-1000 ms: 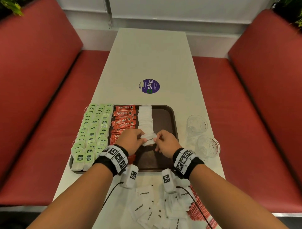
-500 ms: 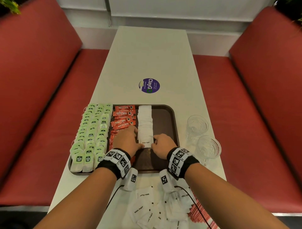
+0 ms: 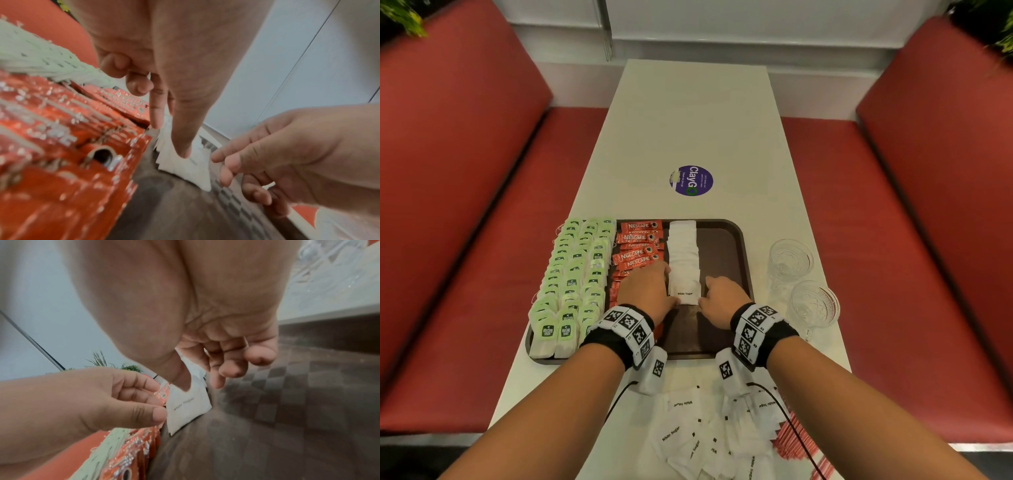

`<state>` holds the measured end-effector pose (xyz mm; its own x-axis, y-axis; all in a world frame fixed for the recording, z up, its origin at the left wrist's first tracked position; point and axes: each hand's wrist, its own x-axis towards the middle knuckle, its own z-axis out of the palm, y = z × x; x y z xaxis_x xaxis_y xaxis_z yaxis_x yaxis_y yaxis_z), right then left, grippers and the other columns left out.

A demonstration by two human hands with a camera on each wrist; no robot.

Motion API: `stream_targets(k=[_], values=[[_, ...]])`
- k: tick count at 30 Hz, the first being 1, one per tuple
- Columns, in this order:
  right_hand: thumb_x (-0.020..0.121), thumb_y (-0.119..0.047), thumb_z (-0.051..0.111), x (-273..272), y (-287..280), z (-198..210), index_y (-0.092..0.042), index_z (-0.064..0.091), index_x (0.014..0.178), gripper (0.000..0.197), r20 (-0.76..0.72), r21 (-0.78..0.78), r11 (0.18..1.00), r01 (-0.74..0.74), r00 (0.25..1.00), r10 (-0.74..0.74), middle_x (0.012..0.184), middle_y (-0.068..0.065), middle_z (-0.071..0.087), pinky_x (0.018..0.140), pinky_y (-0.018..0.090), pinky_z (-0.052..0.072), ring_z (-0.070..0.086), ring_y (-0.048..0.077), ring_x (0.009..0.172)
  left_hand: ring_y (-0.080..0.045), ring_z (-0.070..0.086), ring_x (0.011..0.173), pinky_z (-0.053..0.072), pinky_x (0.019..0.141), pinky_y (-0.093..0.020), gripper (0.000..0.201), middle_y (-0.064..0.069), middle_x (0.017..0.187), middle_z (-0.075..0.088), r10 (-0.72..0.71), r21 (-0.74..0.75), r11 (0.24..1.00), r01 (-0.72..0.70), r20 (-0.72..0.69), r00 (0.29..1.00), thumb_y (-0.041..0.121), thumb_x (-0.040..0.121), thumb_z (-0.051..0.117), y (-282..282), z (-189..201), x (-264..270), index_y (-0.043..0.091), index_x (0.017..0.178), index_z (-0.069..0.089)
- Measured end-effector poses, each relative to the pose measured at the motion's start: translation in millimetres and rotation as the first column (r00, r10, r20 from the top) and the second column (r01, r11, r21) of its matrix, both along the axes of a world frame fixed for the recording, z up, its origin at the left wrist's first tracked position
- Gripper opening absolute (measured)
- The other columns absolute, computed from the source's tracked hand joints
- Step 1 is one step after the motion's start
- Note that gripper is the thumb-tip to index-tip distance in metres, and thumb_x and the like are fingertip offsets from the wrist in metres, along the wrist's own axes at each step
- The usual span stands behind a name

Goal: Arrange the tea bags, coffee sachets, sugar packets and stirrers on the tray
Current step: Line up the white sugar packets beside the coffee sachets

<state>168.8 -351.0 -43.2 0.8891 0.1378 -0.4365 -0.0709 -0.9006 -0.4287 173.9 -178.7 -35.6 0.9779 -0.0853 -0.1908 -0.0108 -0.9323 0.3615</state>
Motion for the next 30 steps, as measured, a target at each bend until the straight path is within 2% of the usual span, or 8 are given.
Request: stream_targets(k=[3,6,10,13,17,20,25,30], values=[[0.098,-0.025,0.054,-19,-10,16,-0.011,0.056,0.133,0.038,0.032,0.064,0.998,0.000,0.999,-0.002,0.122,0.009,0.065,0.095,0.035,0.050,0.062,0.027,0.111,-0.014,0.060,0.097,0.053,0.087,-0.036,0.042,0.011,0.104,0.062,-0.036,-0.079,0.996,0.040,0.046,0.998,0.038,0.081,0.077,0,16,-16,0.030,0.117,0.057],[0.097,-0.029,0.058,-46,-21,26,-0.016,0.059,0.132,0.037,0.041,0.076,0.997,-0.024,0.999,0.021,0.121,0.003,0.066,0.097,0.033,0.049,0.061,0.022,0.112,-0.012,0.060,0.097,0.051,0.086,-0.031,0.033,0.011,0.101,0.065,-0.216,-0.093,0.972,0.215,-0.004,0.976,0.032,0.087,0.072,-4,28,-42,0.030,0.116,0.059],[0.091,-0.032,0.067,-83,-33,27,-0.017,0.065,0.111,0.024,-0.005,0.019,0.995,-0.094,0.996,0.094,0.105,-0.001,0.068,0.087,0.031,0.052,0.063,0.018,0.097,-0.016,0.065,0.096,0.053,0.085,-0.035,0.026,0.006,0.102,0.070,-0.499,0.033,0.859,0.510,-0.168,0.850,0.032,0.087,0.070,-9,26,-79,0.026,0.111,0.063],[0.089,-0.033,0.069,-104,-35,27,-0.017,0.065,0.106,0.023,-0.020,-0.013,0.992,-0.122,0.992,0.122,0.101,-0.001,0.068,0.085,0.033,0.053,0.063,0.018,0.093,-0.017,0.063,0.096,0.052,0.082,-0.034,0.031,0.007,0.107,0.067,-0.567,0.138,0.773,0.619,-0.288,0.772,0.039,0.084,0.074,-9,19,-101,0.027,0.110,0.061],[0.089,-0.034,0.069,-125,-23,22,-0.020,0.065,0.115,0.030,0.011,0.000,0.973,-0.232,0.973,0.232,0.107,-0.003,0.067,0.086,0.028,0.049,0.061,0.016,0.099,-0.021,0.060,0.091,0.049,0.074,-0.034,0.051,0.004,0.105,0.062,-0.534,0.221,0.730,0.646,-0.406,0.742,0.053,0.070,0.082,-4,7,-128,0.025,0.106,0.057],[0.088,-0.030,0.070,-131,-4,15,-0.018,0.063,0.123,0.038,0.035,-0.042,0.935,-0.351,0.935,0.353,0.115,0.001,0.064,0.090,0.034,0.049,0.060,0.021,0.105,-0.022,0.060,0.097,0.048,0.076,-0.034,0.065,0.003,0.113,0.061,-0.512,0.213,0.757,0.618,-0.394,0.763,0.052,0.067,0.085,0,2,-140,0.025,0.118,0.056],[0.083,-0.027,0.072,-131,24,7,-0.014,0.055,0.121,0.044,0.079,-0.101,0.910,-0.402,0.909,0.410,0.114,0.009,0.062,0.087,0.042,0.054,0.062,0.030,0.102,-0.024,0.063,0.102,0.051,0.083,-0.037,0.061,-0.001,0.115,0.067,-0.483,0.203,0.780,0.592,-0.407,0.776,0.048,0.071,0.083,0,6,-146,0.024,0.123,0.060],[0.085,-0.017,0.068,-128,35,7,-0.012,0.048,0.114,0.036,0.042,-0.174,0.873,-0.457,0.882,0.470,0.101,0.012,0.066,0.079,0.045,0.056,0.064,0.033,0.094,-0.027,0.063,0.101,0.048,0.081,-0.034,0.059,-0.007,0.113,0.067,-0.465,0.160,0.811,0.563,-0.407,0.786,0.044,0.075,0.082,1,9,-146,0.018,0.123,0.059]])
